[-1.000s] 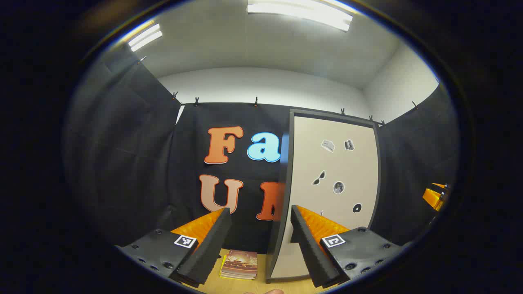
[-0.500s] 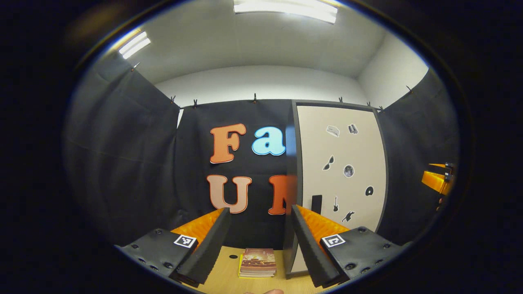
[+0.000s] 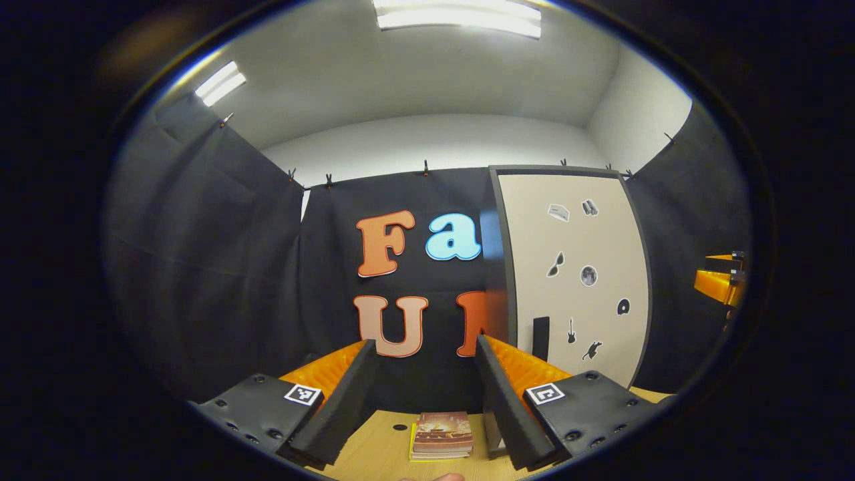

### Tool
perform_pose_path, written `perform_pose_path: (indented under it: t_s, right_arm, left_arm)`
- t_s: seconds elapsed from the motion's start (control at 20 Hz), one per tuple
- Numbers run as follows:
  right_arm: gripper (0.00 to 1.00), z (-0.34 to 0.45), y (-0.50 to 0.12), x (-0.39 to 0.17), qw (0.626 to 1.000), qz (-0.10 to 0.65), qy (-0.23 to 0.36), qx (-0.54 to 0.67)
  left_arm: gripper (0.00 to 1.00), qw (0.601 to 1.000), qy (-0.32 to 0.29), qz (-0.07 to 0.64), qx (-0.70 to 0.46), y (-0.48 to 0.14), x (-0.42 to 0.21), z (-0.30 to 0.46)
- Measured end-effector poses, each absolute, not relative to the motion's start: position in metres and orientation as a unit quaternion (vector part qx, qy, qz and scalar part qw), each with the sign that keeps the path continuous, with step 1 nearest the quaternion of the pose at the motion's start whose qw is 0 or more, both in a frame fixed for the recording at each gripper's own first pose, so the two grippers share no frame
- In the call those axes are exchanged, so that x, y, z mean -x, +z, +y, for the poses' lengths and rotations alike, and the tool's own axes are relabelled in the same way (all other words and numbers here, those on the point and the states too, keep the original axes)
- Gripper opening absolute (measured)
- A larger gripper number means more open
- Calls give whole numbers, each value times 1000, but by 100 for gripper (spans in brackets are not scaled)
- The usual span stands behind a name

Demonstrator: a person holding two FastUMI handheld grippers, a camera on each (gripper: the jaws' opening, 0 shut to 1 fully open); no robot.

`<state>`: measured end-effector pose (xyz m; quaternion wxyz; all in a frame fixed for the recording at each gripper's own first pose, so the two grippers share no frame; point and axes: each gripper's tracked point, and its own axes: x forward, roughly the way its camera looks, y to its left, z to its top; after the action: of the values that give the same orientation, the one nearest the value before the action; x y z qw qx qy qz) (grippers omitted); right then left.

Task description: Open the cabinet door with the right hand, grasp the bottle in the cabinet with the left hand and place it on the coaster, then close the cabinet door with the right hand.

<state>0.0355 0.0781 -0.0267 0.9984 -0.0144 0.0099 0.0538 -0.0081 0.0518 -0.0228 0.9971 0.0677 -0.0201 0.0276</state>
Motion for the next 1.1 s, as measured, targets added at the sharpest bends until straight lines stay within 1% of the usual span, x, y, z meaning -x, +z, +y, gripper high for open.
perform_pose_path:
  t_s: [0.05, 0.1, 0.15, 0.2, 0.25, 0.3, 0.35, 0.4, 0.55, 0.6, 0.65, 0.7, 0.75, 0.8, 0.85, 0.9, 0.95, 1.0, 1.1]
  right_arm:
    - [93, 81, -26, -36, 998, 9, 57, 14]
    - [93, 85, -28, -35, 998, 12, 62, 13]
    - [93, 86, -32, -35, 998, 16, 63, 12]
    - [93, 87, -35, -35, 998, 18, 64, 12]
    - [93, 87, -36, -36, 998, 18, 64, 15]
    - [93, 86, -38, -37, 998, 19, 62, 19]
    - [93, 86, -39, -37, 998, 20, 59, 22]
    - [93, 87, -39, -38, 998, 20, 59, 21]
    - [94, 90, -39, -36, 998, 18, 61, 10]
    - [95, 91, -40, -36, 998, 18, 62, 6]
    - [95, 94, -41, -38, 998, 19, 65, 4]
    - [94, 96, -46, -40, 998, 21, 67, 4]
    - [95, 99, -49, -40, 997, 24, 69, 4]
    - [95, 102, -54, -41, 997, 27, 71, 4]
    - [95, 106, -57, -43, 997, 31, 74, 2]
    - [94, 110, -62, -45, 996, 35, 77, 0]
    - [94, 113, -66, -47, 996, 39, 80, -2]
    - [94, 118, -72, -50, 996, 43, 83, -4]
    - [94, 130, -82, -55, 994, 55, 93, -7]
  left_arm:
    - [92, 997, 28, -25, -72, -22, 7, 52]
    - [96, 996, 32, -28, -76, -22, 7, 56]
    - [91, 996, 34, -28, -76, -23, 7, 57]
    - [92, 997, 31, -28, -72, -24, 8, 55]
    - [96, 997, 28, -28, -68, -25, 9, 53]
    - [96, 997, 26, -27, -68, -27, 9, 53]
    - [100, 997, 25, -27, -70, -28, 9, 53]
    - [92, 997, 25, -27, -71, -26, 12, 54]
    - [92, 997, 26, -32, -68, -25, 16, 55]
    - [100, 997, 26, -33, -67, -24, 18, 57]
    - [95, 997, 26, -34, -67, -25, 19, 58]
    - [95, 997, 27, -35, -67, -26, 21, 61]
    - [91, 997, 29, -36, -67, -26, 23, 64]
    - [100, 997, 32, -35, -67, -28, 23, 67]
    - [100, 997, 34, -34, -65, -29, 23, 70]
    - [95, 997, 35, -32, -64, -31, 25, 73]
    - [95, 997, 38, -30, -64, -33, 25, 76]
    - [100, 997, 41, -29, -64, -34, 27, 82]
    - [100, 996, 48, -29, -66, -36, 27, 92]
